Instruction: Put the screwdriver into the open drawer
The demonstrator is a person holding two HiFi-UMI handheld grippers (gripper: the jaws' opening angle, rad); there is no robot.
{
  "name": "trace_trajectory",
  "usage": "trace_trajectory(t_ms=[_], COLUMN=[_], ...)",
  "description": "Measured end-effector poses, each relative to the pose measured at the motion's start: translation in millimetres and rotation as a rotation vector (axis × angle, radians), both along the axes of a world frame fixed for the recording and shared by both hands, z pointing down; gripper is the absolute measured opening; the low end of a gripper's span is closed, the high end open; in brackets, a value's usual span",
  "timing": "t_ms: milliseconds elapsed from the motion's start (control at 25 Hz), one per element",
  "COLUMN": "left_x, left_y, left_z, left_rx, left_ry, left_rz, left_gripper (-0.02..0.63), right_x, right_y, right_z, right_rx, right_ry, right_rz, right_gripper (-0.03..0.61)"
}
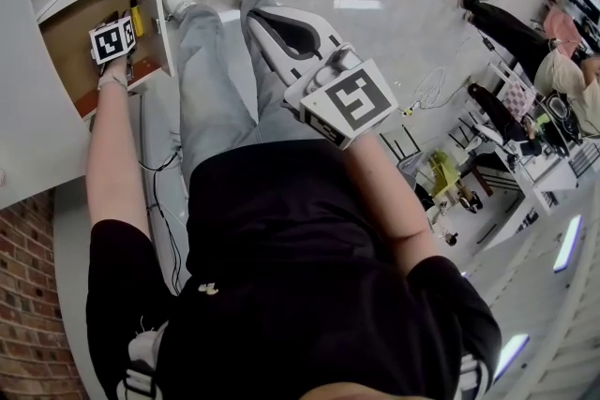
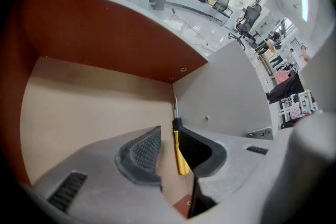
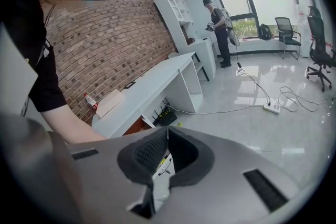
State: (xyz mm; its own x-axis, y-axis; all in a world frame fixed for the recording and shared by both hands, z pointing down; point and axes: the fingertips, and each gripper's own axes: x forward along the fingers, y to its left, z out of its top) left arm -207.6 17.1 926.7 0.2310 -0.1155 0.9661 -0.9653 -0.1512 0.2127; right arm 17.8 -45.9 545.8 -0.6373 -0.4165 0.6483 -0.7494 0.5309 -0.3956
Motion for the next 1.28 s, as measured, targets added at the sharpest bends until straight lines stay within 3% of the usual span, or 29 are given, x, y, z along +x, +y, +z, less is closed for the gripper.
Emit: trace_trajectory(t_ms=[400, 480, 640, 1280], left_x=[4, 4, 9, 41], left_y=[-20, -20, -21, -24], left_z=[-69, -86, -125, -347], left_rx=[0.067, 0.069, 0.093, 0.512], left_ry=[-0.033, -0.048, -0.052, 0.014], left_rz=[0.034, 0.032, 0.031, 0.004], left_gripper=[0.084, 0.016, 0.005, 0.003], right_x=[-6, -6, -6, -8], right_y=[-5, -6, -10, 2], right_z=[-41, -50, -70, -128], right_rx=[0.093, 0.113, 0.155, 0.273], right_ry=[-0.038, -0.043, -0.055, -0.12], right_rz=[-0.045, -0.053, -0.061, -0.179], right_gripper=[0.011, 0.011, 0.011, 0.011])
